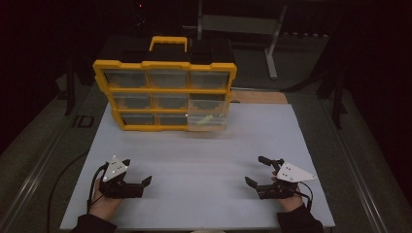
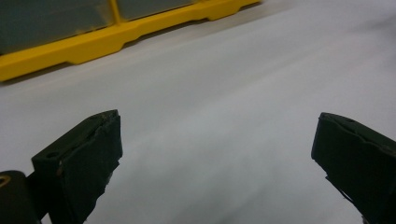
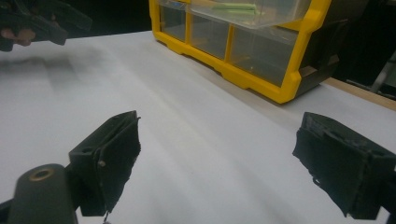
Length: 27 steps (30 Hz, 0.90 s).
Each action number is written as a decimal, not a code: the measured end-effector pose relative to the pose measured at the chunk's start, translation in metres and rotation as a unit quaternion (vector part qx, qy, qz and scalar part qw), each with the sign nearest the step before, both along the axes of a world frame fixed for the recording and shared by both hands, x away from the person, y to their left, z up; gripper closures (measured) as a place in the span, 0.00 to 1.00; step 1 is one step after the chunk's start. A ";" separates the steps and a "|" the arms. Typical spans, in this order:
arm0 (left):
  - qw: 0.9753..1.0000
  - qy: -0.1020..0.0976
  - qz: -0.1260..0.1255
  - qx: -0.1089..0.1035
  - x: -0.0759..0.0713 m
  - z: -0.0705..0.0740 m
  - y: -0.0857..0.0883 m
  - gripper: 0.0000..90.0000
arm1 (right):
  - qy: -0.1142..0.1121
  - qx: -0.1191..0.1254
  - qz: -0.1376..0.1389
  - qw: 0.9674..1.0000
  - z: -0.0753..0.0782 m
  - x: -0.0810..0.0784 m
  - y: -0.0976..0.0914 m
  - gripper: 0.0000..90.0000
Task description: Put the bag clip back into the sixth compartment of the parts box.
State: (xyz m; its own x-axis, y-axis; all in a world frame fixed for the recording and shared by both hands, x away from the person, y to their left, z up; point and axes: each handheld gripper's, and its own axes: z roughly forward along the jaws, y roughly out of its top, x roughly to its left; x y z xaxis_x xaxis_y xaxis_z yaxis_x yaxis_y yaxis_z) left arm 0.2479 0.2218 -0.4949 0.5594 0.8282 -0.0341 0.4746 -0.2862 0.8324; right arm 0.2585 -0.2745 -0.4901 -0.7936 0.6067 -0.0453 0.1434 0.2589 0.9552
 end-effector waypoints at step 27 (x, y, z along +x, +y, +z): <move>0.992 -0.122 0.028 -0.034 -0.004 -0.020 -0.003 0.02 | 0.001 -0.009 0.004 1.000 -0.002 0.004 0.006 0.15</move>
